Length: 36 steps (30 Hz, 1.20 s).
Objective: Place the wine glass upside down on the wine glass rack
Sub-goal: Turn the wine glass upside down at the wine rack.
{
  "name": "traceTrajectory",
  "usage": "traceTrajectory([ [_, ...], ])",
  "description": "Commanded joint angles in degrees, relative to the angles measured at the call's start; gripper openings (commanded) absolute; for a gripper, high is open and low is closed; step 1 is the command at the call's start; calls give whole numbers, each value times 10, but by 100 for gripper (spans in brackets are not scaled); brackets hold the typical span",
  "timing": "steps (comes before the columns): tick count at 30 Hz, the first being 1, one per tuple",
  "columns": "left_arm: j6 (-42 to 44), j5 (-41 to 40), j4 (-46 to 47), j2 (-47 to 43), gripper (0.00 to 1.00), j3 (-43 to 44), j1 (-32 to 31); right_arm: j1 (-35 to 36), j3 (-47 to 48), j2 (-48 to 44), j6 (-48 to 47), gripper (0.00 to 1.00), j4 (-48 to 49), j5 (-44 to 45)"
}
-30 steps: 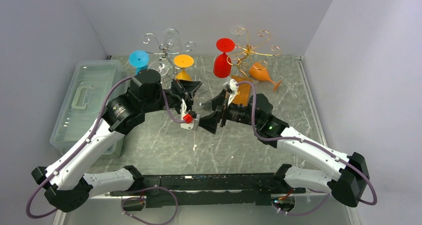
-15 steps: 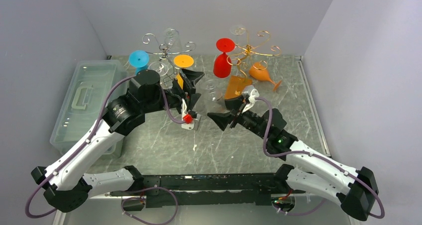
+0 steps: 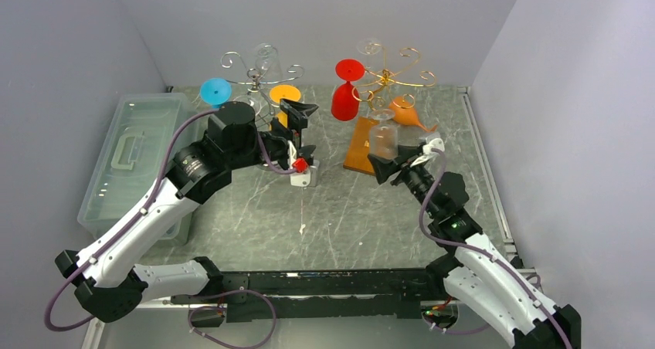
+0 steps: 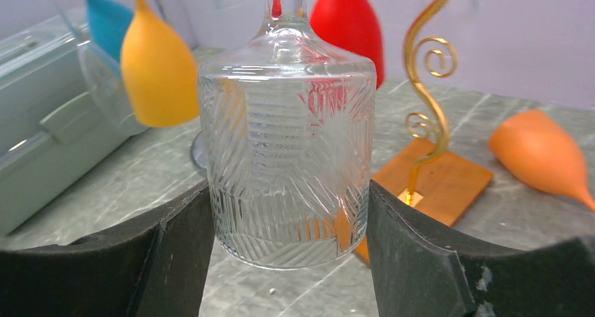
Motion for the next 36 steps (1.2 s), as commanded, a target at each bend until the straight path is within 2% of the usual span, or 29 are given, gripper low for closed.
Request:
traceTrajectory([
  [1, -38, -24, 9, -2, 99, 22, -2, -40, 18, 0, 6, 59, 63, -48],
  [13, -57, -42, -38, 0, 99, 39, -2, -51, 40, 91, 20, 59, 186, -47],
  [23, -43, -40, -43, -5, 99, 33, -2, -56, 28, 63, 5, 59, 199, -44],
  [36, -9, -42, -49, -3, 99, 23, -2, -91, 65, 176, 29, 60, 306, -52],
])
